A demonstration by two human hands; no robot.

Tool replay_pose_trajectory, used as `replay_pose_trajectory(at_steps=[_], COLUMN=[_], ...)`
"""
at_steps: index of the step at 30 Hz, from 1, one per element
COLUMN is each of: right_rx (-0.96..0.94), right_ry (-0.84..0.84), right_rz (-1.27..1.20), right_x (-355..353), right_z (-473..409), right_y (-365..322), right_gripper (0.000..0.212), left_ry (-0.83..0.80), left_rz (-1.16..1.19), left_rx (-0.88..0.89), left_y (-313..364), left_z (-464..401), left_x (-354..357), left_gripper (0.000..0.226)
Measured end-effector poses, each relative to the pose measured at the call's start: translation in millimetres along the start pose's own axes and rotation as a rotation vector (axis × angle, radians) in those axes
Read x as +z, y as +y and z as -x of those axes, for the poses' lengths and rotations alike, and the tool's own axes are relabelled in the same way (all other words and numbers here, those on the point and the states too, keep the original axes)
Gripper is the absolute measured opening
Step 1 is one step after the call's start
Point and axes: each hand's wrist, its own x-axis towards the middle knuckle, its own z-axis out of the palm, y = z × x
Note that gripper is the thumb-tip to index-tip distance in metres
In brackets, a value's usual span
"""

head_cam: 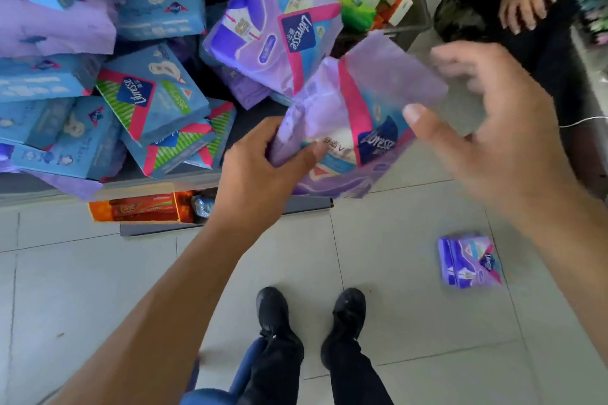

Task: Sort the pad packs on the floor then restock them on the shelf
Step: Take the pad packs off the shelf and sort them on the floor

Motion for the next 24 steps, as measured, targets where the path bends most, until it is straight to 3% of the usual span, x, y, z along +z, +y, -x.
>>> replay_pose_trajectory(at_steps=[2,5,7,10,14,17,24], right_rx=[0.206,0.556,0.767,0.955,1.140,1.210,1.444], right_ry=[-0.031,-0.076,-0.014,0.149,0.352,0.386,0.665], right_rz=[-0.135,-0.632,-0.867,-0.926,-0.916,-0.911,-0.996], right_x=[-7,-7,-7,-11,-24,-28,-27], right_z=[20,61,92,142,203,242,301], right_y=[34,74,102,140,177,202,230], right_gripper=[0.062,0.057,0.056,0.052,0.048,0.057,0.039], left_ry=[-0.028,-0.118,-0.193,-0.329,-0.559,-0.698,-0.892], left_rz=[0.095,0.230,0.183,0.038,-0.149,-0.267,-0.407], left_rx=[-0.044,-0.155,-0.200,-0.266,-0.322,-0.299,-0.292], left_y=[12,21,23,17,12,8,-8], left_z=[-1,0,4,11,27,36,41], left_x=[26,74,112,167,238,285,377], left_gripper=[0.013,0.018,0.020,0.024,0.051,0.049,0.059])
